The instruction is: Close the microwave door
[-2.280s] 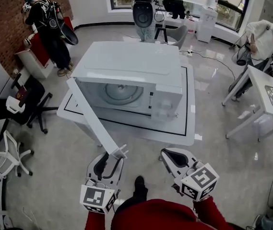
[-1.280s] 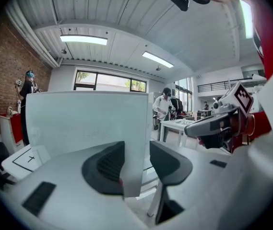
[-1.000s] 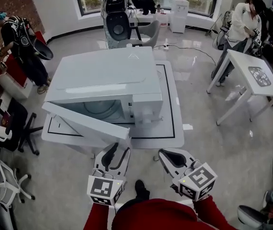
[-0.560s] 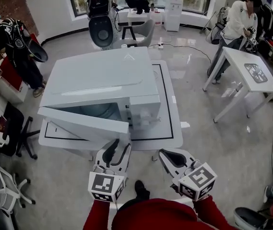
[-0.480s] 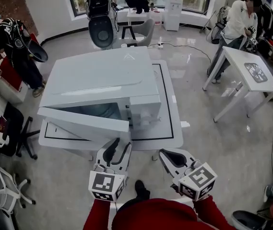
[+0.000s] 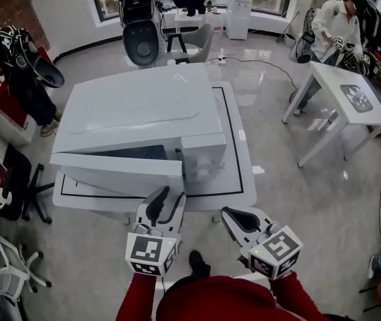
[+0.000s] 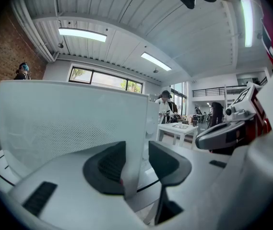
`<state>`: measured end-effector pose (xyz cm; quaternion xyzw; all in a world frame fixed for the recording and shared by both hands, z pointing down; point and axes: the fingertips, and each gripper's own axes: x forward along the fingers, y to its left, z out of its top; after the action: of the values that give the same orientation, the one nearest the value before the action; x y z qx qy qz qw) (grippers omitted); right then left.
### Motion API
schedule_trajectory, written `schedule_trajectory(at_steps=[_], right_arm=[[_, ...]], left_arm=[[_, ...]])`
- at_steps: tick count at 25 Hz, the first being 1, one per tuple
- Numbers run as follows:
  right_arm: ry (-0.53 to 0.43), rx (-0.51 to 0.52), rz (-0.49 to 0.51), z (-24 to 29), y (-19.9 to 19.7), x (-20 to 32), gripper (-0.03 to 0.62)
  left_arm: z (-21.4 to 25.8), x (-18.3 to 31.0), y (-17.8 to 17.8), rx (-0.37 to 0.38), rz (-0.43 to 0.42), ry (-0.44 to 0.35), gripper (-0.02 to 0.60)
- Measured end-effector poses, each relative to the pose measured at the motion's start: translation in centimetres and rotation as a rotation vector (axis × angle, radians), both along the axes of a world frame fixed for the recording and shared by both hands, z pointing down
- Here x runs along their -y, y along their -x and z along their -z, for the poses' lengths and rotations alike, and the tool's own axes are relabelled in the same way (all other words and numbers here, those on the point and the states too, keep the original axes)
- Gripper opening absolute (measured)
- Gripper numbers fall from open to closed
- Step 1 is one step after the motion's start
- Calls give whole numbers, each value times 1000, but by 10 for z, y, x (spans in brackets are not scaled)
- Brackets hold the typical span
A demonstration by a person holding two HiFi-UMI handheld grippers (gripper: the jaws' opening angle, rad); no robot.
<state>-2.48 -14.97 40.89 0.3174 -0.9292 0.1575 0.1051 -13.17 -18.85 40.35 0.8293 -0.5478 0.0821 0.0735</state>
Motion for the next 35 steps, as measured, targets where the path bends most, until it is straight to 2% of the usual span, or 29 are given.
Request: schedule_trajectory(at_steps=[8, 15, 35], right_arm=[[22, 3, -17, 1, 4, 5, 12], [4, -3, -9, -2, 9, 9, 12], [39, 7, -8, -5, 15, 22, 12]], left_arm=[[-1, 11, 0, -6, -14, 1, 160], [-2, 18, 1, -7, -24, 4, 160], [-2, 29, -2, 2, -12, -6, 152]])
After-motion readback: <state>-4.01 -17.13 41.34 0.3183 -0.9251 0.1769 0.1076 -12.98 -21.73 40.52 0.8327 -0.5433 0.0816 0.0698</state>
